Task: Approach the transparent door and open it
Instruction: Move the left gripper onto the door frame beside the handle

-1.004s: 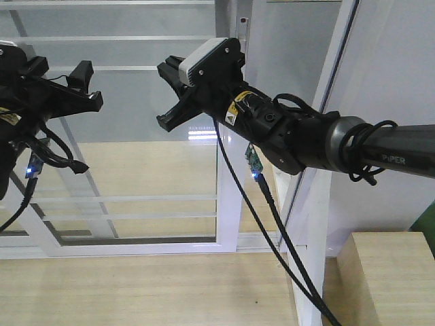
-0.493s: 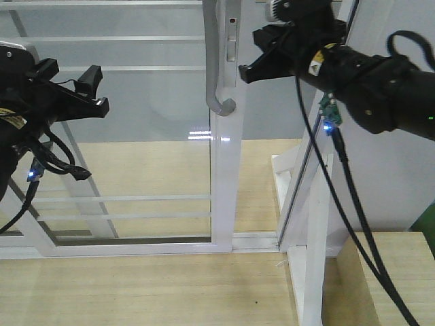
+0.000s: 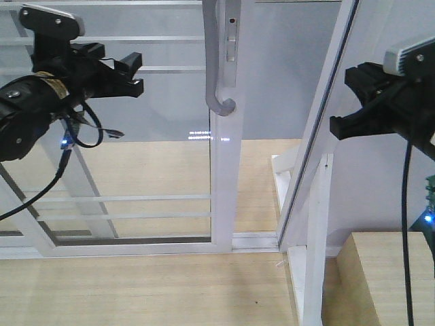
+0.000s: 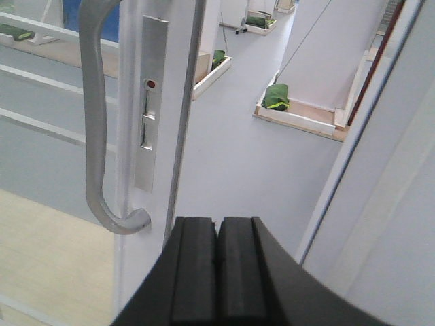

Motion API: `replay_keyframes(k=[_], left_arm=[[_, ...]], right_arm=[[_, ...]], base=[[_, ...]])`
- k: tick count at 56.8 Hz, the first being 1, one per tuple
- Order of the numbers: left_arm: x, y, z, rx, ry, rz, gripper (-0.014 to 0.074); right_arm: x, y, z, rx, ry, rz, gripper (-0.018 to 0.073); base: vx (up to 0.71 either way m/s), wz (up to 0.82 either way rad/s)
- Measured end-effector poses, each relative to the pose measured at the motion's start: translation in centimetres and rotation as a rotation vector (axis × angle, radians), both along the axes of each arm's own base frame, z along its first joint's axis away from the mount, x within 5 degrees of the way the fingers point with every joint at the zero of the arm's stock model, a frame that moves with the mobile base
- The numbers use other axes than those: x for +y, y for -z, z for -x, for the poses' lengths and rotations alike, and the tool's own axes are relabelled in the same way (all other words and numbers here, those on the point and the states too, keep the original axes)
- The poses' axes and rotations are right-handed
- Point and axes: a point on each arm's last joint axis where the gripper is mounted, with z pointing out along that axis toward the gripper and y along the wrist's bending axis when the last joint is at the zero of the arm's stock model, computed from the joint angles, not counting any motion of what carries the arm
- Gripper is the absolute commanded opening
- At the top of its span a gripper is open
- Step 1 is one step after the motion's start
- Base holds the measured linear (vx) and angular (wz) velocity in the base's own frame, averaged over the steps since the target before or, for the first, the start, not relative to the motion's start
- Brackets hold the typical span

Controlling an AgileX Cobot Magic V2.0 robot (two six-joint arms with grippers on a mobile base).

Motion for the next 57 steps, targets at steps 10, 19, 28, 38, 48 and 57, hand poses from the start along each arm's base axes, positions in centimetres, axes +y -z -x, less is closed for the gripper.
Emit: replay_keyframes(k=[10, 19, 28, 38, 48, 57], left_arm=[[-3.1, 1.4, -1.8, 0.012, 0.088, 0.023, 0.0533], [-5.7, 2.7, -3.5, -0.006, 0.142, 0.057, 0.0533], [-7.5, 3.5, -4.9, -0.019, 0.171, 0.074, 0.0533], [-9.0, 4.2, -6.6, -0.022, 0.172, 0.107, 0.0533], [-9.6, 4.1, -7.8, -0.043, 0.167, 0.125, 0.0533], [-10.0, 3.9, -8.6, -0.064, 0.169, 0.135, 0.0533]], right_arm=[[-0.7, -0.8, 1.3, -0.012, 0.022, 0.0, -0.0001], [-0.8, -0.8, 1.5, 0.0, 0.028, 0.005, -0.0001], [-0.8, -0.6, 1.5, 0.01, 0.03, 0.009, -0.0001], [-0.8, -0.6, 1.5, 0.011, 0.03, 0.011, -0.0001], [-0.8, -0.6, 1.5, 0.006, 0.024, 0.042, -0.0001], [-0.8, -0.6, 1.5, 0.005, 0.021, 0.057, -0.0001]], base=[[0.0, 0.0], [0.0, 0.0], [0.0, 0.0], [0.0, 0.0], [0.0, 0.0], [0.0, 0.0]])
